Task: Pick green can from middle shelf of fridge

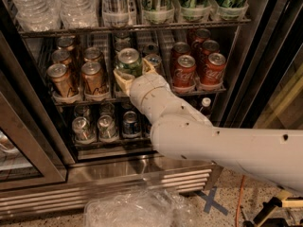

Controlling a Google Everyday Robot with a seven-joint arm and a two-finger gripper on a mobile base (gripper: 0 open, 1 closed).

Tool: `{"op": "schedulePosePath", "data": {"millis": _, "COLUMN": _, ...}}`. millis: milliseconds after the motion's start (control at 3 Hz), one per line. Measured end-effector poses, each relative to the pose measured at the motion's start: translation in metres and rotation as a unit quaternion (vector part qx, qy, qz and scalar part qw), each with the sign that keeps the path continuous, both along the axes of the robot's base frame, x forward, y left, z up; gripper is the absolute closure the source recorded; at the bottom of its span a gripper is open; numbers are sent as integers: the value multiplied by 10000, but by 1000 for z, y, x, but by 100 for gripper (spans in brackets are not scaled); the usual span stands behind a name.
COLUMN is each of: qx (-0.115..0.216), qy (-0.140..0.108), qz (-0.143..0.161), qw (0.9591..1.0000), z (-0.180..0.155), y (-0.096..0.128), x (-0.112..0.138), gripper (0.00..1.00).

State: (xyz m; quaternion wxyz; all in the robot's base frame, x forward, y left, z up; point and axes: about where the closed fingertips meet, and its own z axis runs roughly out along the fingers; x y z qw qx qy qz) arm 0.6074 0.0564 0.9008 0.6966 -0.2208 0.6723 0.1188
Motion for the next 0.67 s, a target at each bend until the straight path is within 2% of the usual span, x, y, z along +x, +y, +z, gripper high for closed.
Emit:
{"op": "schedulePosePath", "data": {"millis": 333, "qx": -44, "qy": -24, "qz": 32, "qw": 10000, "z": 1, "y": -7, "x": -19, "gripper": 100}}
{"op": "schedulePosePath", "data": {"millis": 667, "qx": -86, "qy": -2, "qz": 78, "qw": 9999, "z": -2, "y": -18, "x": -52, "gripper": 100}}
